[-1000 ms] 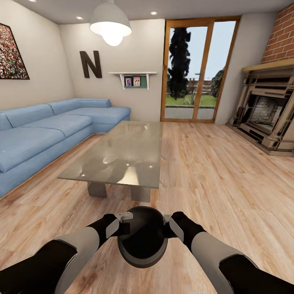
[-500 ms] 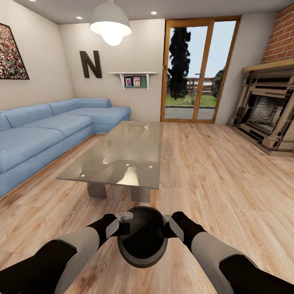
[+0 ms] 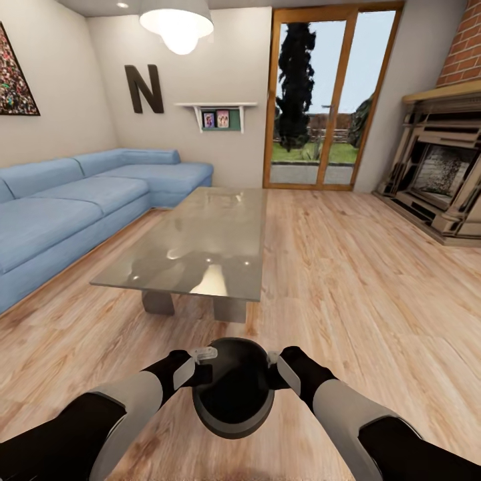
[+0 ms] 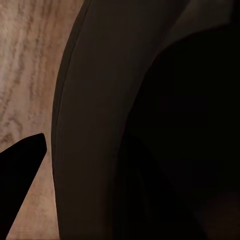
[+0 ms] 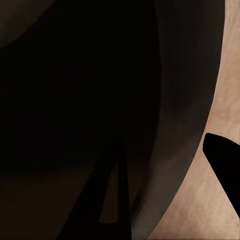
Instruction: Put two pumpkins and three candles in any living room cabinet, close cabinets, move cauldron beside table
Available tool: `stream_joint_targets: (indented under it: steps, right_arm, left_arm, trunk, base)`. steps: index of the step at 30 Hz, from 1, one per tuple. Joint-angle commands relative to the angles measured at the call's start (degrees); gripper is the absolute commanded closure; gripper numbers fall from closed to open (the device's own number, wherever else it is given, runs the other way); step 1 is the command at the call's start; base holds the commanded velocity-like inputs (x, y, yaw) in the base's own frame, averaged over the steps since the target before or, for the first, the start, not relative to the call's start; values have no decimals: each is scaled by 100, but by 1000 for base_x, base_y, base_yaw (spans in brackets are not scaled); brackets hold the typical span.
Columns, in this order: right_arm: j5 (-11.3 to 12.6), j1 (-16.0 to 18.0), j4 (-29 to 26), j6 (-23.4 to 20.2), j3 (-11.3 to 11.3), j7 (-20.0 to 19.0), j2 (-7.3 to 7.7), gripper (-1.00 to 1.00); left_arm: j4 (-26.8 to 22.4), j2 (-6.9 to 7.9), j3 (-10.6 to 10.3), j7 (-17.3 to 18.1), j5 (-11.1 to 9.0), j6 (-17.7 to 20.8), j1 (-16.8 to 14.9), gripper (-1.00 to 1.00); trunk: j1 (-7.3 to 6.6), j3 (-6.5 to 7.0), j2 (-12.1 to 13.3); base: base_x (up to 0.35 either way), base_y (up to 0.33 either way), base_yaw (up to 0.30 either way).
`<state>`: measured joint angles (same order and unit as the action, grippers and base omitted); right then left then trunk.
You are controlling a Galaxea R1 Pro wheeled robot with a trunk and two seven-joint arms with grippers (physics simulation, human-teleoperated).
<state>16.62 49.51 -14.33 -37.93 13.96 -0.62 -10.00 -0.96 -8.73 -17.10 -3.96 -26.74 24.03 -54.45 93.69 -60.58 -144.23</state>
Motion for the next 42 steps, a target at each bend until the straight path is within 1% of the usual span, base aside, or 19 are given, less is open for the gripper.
stream_joint_targets:
  steps: [1,5,33,42]
  right_arm:
    - [34,6,0,-21,98,0,0,100]
    - [34,6,0,-21,98,-2,0,100]
    - [34,6,0,-21,98,-8,0,100]
    - [34,6,0,-21,98,-8,0,100]
  left_arm:
    - [-19,47,-189,-53,36,31,-5,100]
    - [-19,47,-189,-53,36,31,-4,100]
    - [-19,47,-185,-53,30,30,-4,100]
    - [-19,47,-189,-53,29,31,-5,100]
  trunk:
    - [0,-27,-5]
    - [10,-115,-10]
    - [10,-115,-10]
    - [33,-315,-22]
  base:
    - [0,0,0]
    - [0,0,0]
    - [15,0,0]
    - [0,0,0]
